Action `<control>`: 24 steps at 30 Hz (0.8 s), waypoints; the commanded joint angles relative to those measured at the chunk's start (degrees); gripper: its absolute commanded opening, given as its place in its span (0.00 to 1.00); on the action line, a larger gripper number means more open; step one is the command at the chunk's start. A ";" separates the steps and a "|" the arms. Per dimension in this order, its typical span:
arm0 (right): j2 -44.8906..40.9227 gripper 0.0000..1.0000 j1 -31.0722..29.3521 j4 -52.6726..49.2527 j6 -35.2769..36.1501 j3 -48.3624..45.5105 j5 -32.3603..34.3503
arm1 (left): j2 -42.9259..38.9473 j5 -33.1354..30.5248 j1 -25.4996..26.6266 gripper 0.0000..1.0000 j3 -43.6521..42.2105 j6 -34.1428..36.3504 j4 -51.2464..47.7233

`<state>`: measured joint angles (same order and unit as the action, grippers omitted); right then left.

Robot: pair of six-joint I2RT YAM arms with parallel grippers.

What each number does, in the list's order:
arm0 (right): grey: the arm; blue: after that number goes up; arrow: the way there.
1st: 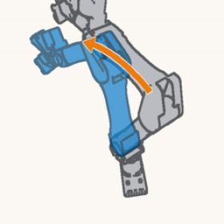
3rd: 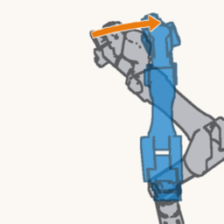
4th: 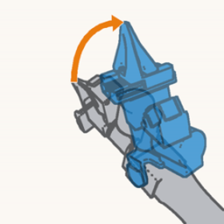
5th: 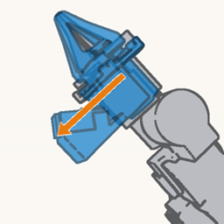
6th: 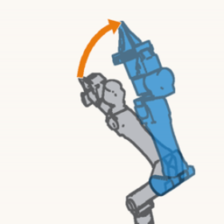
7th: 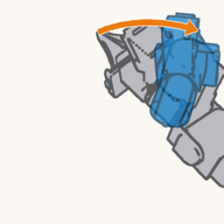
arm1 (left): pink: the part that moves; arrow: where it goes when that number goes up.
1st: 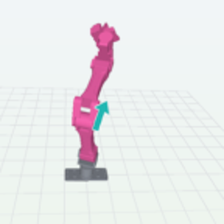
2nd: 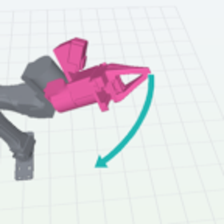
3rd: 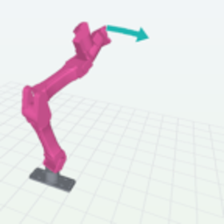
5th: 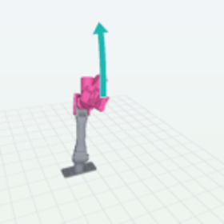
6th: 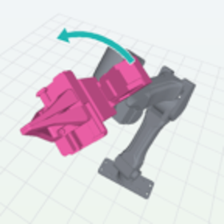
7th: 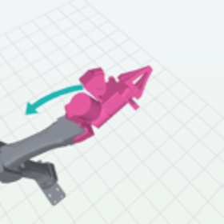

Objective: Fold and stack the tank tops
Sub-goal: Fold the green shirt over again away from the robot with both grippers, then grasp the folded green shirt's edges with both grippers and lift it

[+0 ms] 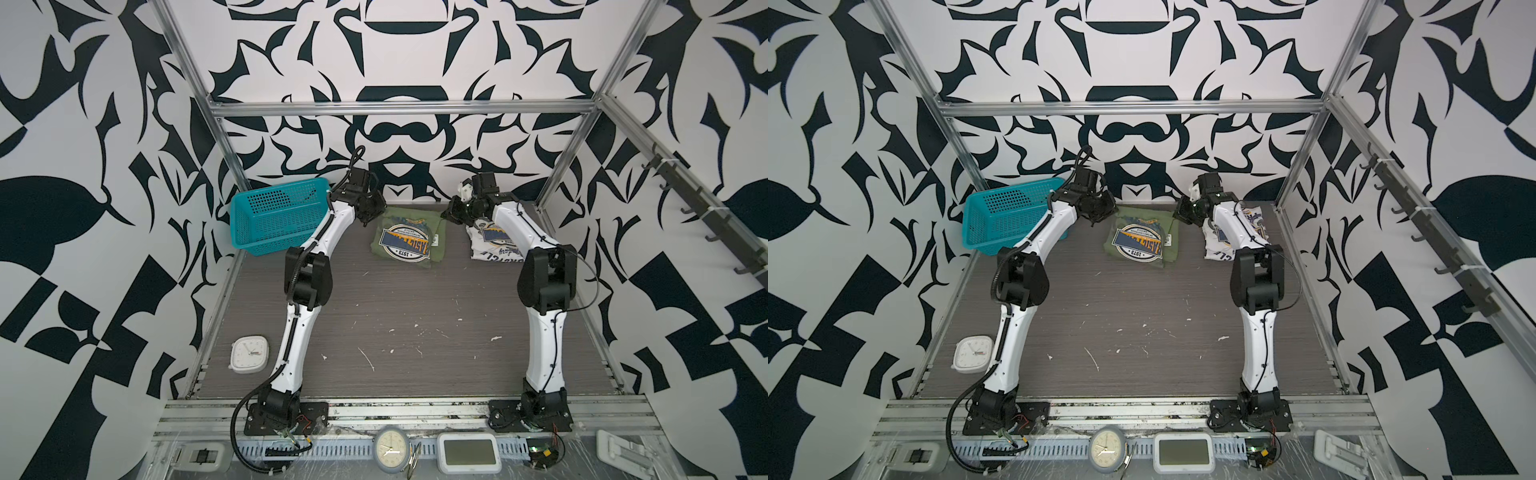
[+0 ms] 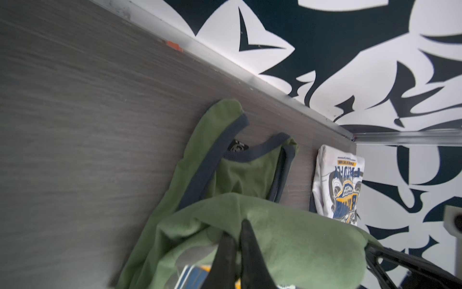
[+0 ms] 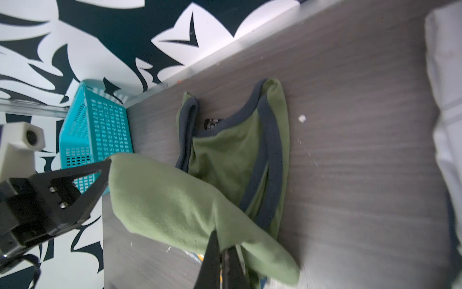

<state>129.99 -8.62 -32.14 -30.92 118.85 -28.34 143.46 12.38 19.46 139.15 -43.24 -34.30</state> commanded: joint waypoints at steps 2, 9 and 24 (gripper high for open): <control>4.14 0.00 0.98 0.14 0.44 8.00 -1.93 | 6.43 3.42 -0.57 0.22 7.36 -1.49 7.79; 7.77 0.59 2.21 -5.58 1.64 15.36 3.64 | 9.19 -0.48 -1.80 0.77 11.89 0.20 1.96; 0.11 0.38 -1.28 9.99 -1.51 -10.26 -2.24 | -7.91 -2.86 -0.20 0.65 -21.97 7.29 1.66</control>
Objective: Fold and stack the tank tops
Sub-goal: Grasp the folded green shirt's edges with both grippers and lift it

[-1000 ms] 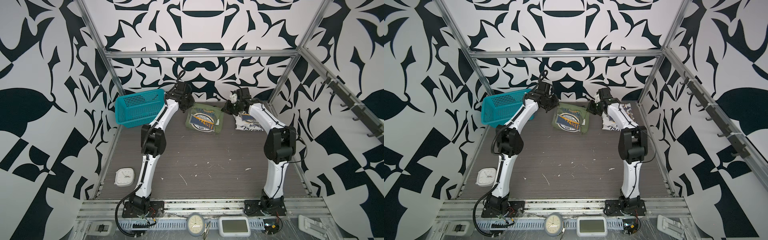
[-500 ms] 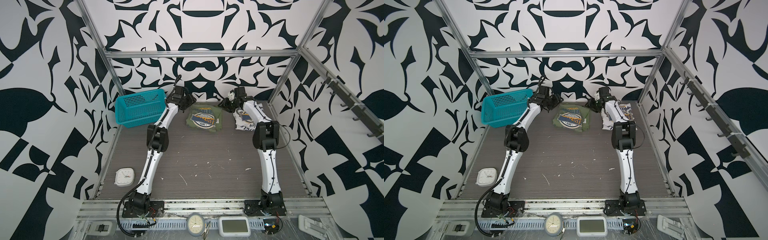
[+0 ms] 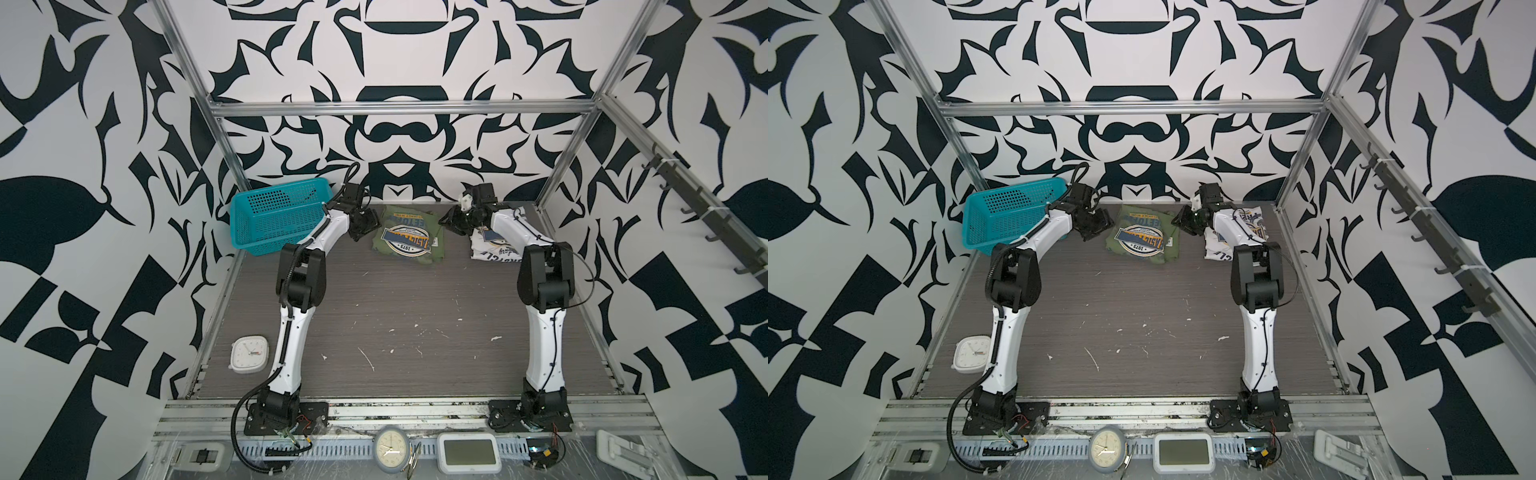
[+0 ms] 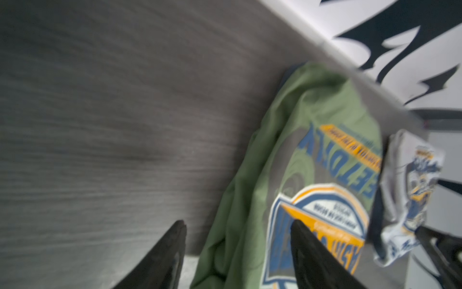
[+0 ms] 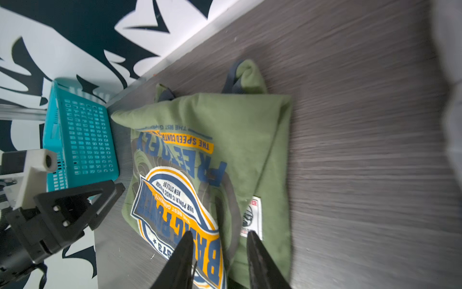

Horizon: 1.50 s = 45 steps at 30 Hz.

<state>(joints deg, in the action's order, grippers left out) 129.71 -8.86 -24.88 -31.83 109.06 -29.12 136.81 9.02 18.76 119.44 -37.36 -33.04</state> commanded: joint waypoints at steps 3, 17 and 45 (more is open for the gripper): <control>1.04 0.40 -1.91 2.88 -0.95 -1.48 -1.13 | -1.05 1.61 0.68 0.62 -4.03 0.81 1.95; 0.72 0.38 -3.66 4.28 -1.82 -6.29 0.16 | 1.51 2.61 1.55 0.48 -4.89 -0.84 3.48; -4.52 0.29 -0.23 27.25 -13.19 -21.78 -5.65 | 1.97 1.49 1.62 0.29 -8.51 -2.10 5.13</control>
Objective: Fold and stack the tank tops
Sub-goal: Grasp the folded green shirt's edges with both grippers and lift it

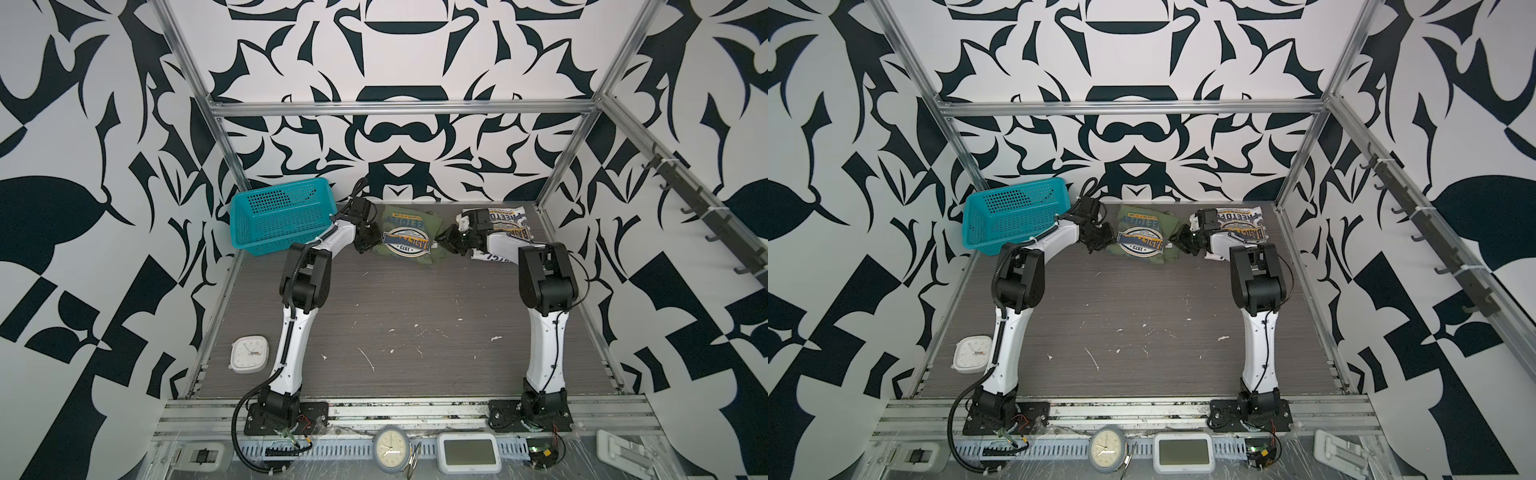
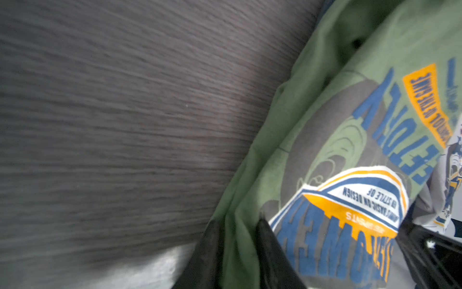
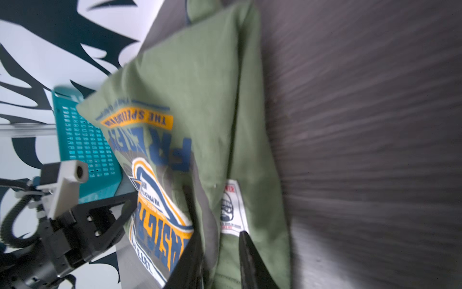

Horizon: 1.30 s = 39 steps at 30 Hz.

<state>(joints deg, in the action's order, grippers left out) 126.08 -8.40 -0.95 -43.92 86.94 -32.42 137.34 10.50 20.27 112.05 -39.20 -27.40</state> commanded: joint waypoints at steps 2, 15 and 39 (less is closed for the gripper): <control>-0.37 0.29 -1.06 2.96 -0.78 0.56 -2.69 | 1.52 -0.04 0.10 0.29 -1.11 -0.26 -0.41; 2.06 0.23 -2.92 2.14 -0.44 1.66 -3.43 | 1.92 0.30 0.20 0.29 -0.97 -0.41 -0.28; -10.07 0.00 0.91 -6.19 6.30 -2.72 4.12 | 0.68 -7.00 0.55 0.01 -3.28 0.43 -1.86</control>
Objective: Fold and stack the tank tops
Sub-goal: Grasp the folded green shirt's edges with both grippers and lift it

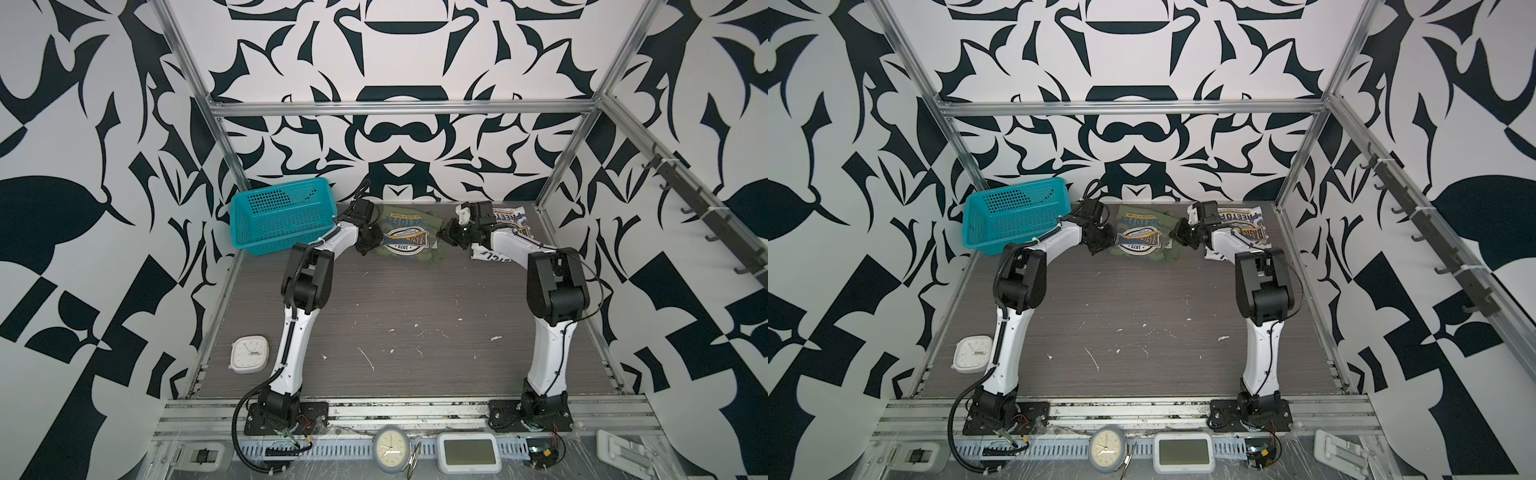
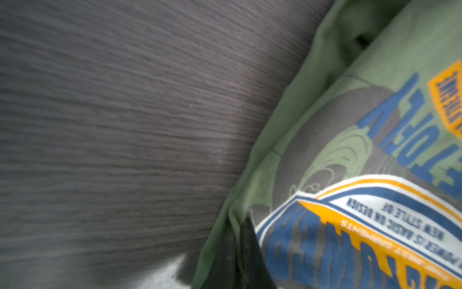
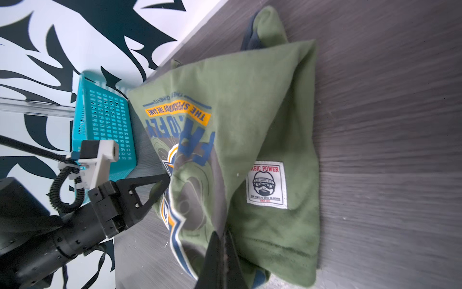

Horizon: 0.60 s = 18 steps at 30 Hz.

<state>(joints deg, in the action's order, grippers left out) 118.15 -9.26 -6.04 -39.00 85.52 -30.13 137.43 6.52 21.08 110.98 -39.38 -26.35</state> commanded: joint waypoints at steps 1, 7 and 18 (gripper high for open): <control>-2.53 0.00 2.58 -1.23 1.39 -1.64 2.00 | 0.35 -3.25 -0.32 0.00 -2.60 0.78 -2.84; -1.87 0.00 4.79 -3.51 3.24 -0.69 1.50 | -0.66 -2.32 -0.29 0.00 -4.31 1.72 -0.97; 1.20 0.42 4.84 -6.11 6.75 1.37 -0.68 | -3.36 1.98 0.52 0.19 -6.72 3.07 1.24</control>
<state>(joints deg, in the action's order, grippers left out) 122.87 -5.08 -11.00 -34.72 85.54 -31.03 135.35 7.97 21.41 106.34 -37.39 -21.43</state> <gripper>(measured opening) 0.373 0.173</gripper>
